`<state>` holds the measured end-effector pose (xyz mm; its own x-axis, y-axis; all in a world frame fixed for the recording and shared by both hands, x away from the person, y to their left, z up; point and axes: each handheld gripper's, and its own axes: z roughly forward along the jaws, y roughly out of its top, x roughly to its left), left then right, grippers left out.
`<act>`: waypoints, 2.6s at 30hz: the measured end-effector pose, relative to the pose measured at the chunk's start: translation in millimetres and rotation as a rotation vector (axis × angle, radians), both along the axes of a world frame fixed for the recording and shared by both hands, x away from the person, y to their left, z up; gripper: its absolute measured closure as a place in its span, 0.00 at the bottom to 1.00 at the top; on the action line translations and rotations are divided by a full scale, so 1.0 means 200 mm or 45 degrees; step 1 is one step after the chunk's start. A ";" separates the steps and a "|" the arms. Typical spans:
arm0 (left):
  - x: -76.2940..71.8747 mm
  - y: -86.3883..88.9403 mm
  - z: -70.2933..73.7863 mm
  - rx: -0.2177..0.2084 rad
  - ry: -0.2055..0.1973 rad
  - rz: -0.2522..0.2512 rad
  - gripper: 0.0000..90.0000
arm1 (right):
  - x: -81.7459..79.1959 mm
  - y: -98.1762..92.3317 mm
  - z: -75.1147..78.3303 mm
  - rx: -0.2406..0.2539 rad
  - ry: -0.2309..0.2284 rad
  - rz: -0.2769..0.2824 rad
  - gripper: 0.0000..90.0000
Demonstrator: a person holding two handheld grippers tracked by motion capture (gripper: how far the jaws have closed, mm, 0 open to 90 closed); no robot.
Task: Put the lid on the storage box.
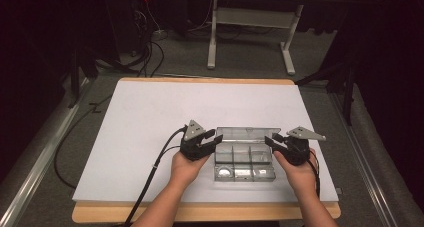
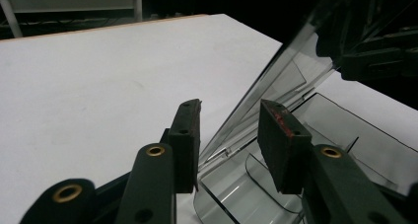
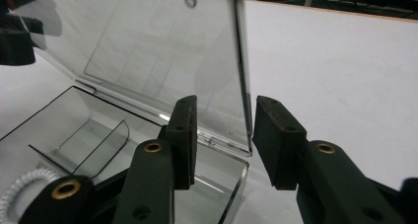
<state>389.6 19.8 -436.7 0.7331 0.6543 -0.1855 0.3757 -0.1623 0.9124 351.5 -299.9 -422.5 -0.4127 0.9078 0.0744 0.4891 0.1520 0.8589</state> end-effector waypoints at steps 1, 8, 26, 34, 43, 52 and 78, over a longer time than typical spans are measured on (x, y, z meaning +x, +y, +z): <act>-0.01 0.00 0.00 -0.004 -0.001 0.003 0.67 | -0.01 0.00 0.00 0.001 -0.002 0.004 0.70; -0.05 0.03 0.01 -0.034 -0.021 -0.006 0.66 | -0.05 -0.01 0.01 -0.010 -0.017 0.012 0.74; -0.18 0.05 -0.05 -0.015 -0.020 -0.005 0.75 | -0.16 -0.04 -0.04 -0.031 -0.015 0.005 0.81; -0.21 0.06 -0.09 0.011 -0.022 -0.021 0.75 | -0.20 -0.05 -0.10 -0.026 -0.017 -0.021 0.79; -0.24 0.06 -0.15 0.045 -0.022 -0.023 0.77 | -0.22 -0.05 -0.15 -0.053 -0.008 -0.046 0.76; -0.27 0.07 -0.17 0.054 -0.045 -0.012 0.77 | -0.25 -0.05 -0.18 -0.057 -0.033 -0.075 0.77; -0.31 0.07 -0.21 0.157 -0.067 -0.005 0.78 | -0.29 -0.06 -0.25 -0.086 -0.027 -0.115 0.76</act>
<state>327.9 33.3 -478.8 0.7424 0.6668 -0.0648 0.3270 -0.2762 0.9037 293.3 -311.2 -472.9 -0.3300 0.9440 0.0041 0.4854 0.1659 0.8584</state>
